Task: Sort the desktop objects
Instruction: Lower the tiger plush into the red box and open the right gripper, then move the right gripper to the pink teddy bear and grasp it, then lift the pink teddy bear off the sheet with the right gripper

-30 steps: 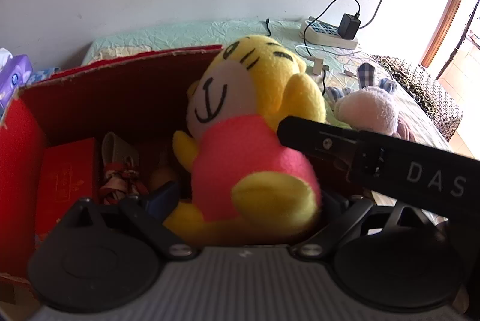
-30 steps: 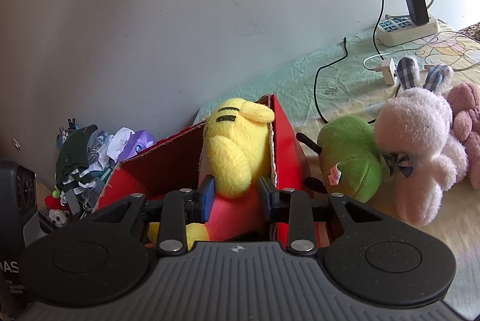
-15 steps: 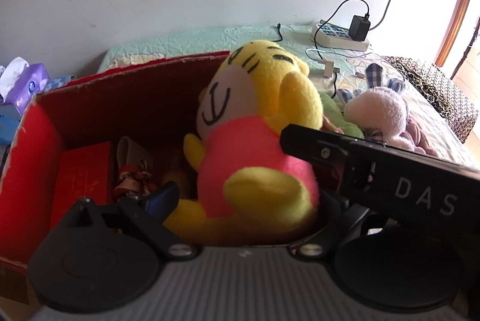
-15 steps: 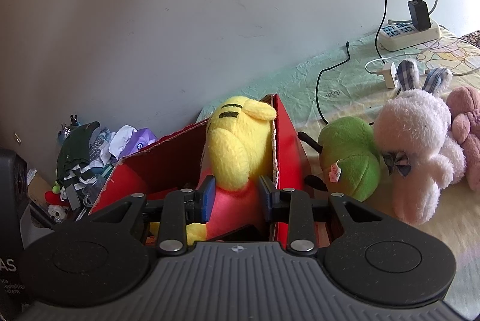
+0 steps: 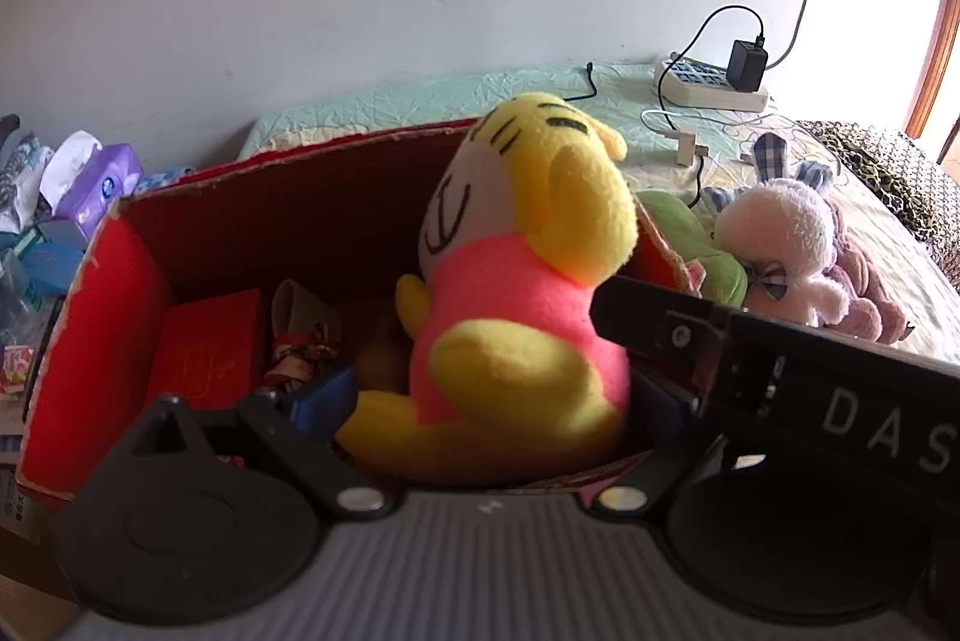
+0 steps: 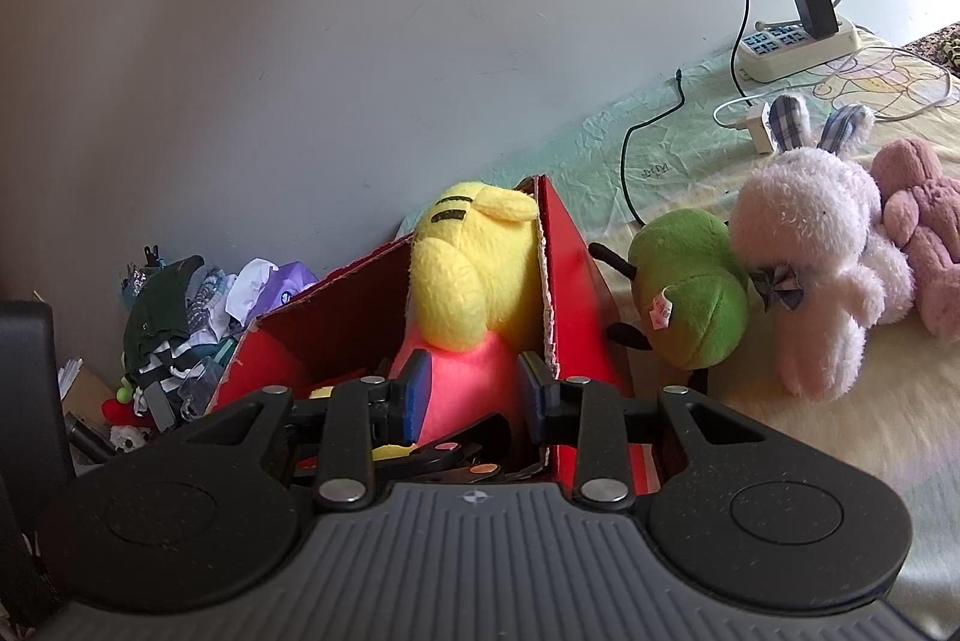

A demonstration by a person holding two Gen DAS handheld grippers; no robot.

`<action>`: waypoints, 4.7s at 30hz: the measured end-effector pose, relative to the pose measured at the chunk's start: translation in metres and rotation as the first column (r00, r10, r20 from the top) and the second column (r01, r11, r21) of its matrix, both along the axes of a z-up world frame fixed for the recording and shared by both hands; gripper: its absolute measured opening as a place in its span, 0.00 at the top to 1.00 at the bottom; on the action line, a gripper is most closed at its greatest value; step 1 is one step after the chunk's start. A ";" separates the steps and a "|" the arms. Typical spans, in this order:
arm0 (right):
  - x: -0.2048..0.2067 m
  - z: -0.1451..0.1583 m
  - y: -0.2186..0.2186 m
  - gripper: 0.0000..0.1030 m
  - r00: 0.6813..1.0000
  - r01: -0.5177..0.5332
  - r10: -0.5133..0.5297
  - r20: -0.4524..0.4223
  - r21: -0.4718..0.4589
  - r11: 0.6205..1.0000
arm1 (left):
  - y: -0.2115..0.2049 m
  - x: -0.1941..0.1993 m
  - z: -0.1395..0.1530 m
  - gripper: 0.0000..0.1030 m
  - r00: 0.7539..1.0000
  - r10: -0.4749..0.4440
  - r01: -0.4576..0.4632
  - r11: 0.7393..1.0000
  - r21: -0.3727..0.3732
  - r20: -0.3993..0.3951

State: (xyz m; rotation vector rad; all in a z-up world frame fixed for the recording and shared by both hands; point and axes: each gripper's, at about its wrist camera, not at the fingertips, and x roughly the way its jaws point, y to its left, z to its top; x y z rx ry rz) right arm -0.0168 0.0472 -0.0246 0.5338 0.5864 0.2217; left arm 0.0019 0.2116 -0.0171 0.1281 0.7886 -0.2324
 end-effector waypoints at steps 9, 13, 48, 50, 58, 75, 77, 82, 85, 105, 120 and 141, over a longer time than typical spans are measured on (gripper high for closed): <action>0.000 0.000 -0.001 0.67 1.000 -0.001 0.001 -0.001 0.008 1.000 | 0.001 0.000 -0.001 0.08 1.000 0.017 -0.017 1.000 -0.008 0.001; 0.000 -0.001 -0.002 0.67 1.000 0.000 0.000 -0.001 0.010 1.000 | 0.000 0.000 -0.001 0.08 1.000 0.023 -0.023 1.000 -0.013 -0.001; -0.047 -0.024 -0.121 0.61 0.999 0.014 -0.017 0.037 0.089 0.996 | -0.010 -0.062 0.036 0.08 0.978 0.066 -0.055 0.997 -0.057 0.197; -0.045 -0.028 -0.140 0.61 0.999 0.024 -0.026 0.021 0.101 0.995 | -0.027 -0.067 0.043 0.08 0.977 0.040 -0.025 0.997 -0.072 0.210; -0.042 -0.051 -0.223 0.63 0.998 0.058 -0.053 -0.034 0.201 0.978 | -0.132 -0.052 0.022 0.09 0.992 -0.092 0.104 0.982 -0.158 0.083; -0.009 -0.106 -0.335 0.71 0.986 0.086 -0.023 -0.168 0.380 0.921 | -0.262 -0.001 -0.066 0.25 0.984 -0.143 0.127 0.982 -0.142 -0.108; -0.002 -0.109 -0.333 0.71 0.986 0.064 0.002 -0.168 0.386 0.920 | -0.266 0.004 -0.071 0.29 0.984 -0.135 0.119 0.984 -0.136 -0.117; 0.012 -0.112 -0.328 0.68 0.986 0.037 0.028 -0.165 0.377 0.925 | -0.269 0.017 -0.077 0.28 0.980 -0.139 0.113 0.978 -0.177 -0.142; 0.018 -0.117 -0.332 0.71 0.984 0.033 0.038 -0.175 0.386 0.922 | -0.272 0.016 -0.078 0.29 0.980 -0.146 0.120 0.976 -0.179 -0.136; -0.012 -0.103 -0.333 0.79 0.969 -0.041 0.112 -0.219 0.304 0.952 | -0.292 -0.022 -0.073 0.37 0.950 -0.261 0.231 0.957 -0.176 -0.170; -0.053 -0.083 -0.341 0.69 0.954 -0.009 0.093 -0.284 0.283 0.959 | -0.272 -0.057 -0.065 0.35 0.935 -0.270 0.224 0.952 -0.207 -0.229; -0.001 -0.103 -0.332 0.55 0.942 -0.036 0.148 -0.302 0.347 0.937 | -0.285 -0.007 -0.079 0.25 0.910 -0.301 0.236 0.941 -0.244 -0.283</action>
